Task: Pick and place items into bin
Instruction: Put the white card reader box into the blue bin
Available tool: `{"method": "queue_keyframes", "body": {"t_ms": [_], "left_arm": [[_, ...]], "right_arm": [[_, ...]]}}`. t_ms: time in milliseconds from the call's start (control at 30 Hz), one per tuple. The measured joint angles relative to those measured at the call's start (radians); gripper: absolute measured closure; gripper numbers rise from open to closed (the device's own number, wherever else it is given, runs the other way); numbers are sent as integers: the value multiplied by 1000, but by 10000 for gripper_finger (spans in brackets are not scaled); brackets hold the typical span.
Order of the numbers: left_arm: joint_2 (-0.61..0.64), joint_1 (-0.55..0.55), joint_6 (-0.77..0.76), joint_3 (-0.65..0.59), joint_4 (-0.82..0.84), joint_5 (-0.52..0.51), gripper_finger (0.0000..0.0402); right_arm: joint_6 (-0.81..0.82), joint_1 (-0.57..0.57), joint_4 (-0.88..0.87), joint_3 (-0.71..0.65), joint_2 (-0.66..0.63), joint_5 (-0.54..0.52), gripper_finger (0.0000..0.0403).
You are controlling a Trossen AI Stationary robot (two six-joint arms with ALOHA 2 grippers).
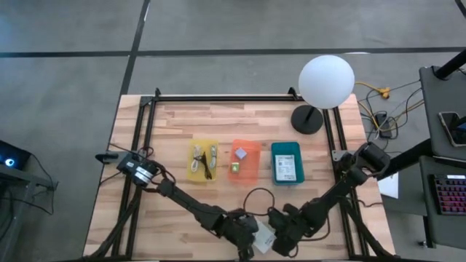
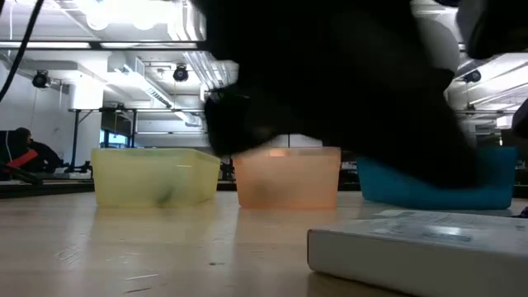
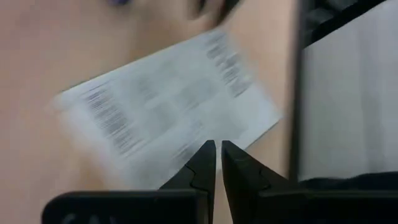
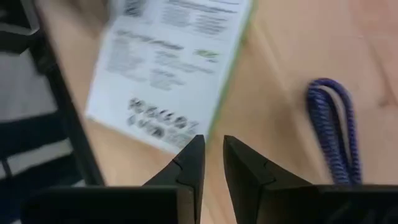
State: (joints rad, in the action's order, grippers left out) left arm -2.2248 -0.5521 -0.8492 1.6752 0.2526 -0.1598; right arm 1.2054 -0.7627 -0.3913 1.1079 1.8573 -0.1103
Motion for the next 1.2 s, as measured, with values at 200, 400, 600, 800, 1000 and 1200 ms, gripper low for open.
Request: {"method": "queue_keyframes", "body": {"t_ms": [200, 400, 600, 800, 1000, 1200], "left_arm": [[112, -51, -4, -20, 298, -119, 391], [114, -79, -13, -73, 89, 7, 391], [58, -70, -54, -74, -27, -3, 391], [6, -29, -53, -74, -36, -33, 391], [-7, 3, -54, -77, -4, -44, 391], [17, 17, -60, -77, 112, -126, 391]], "right_arm": [[-38, -3, -5, -9, -3, 14, 349], [-127, 4, -14, -12, -3, 33, 342], [-177, 21, -23, -12, -3, 57, 344], [-207, 40, -18, -9, 5, 59, 340], [-258, 66, 20, -8, 5, 58, 340], [-317, 124, 125, -5, 5, 43, 340]]}}
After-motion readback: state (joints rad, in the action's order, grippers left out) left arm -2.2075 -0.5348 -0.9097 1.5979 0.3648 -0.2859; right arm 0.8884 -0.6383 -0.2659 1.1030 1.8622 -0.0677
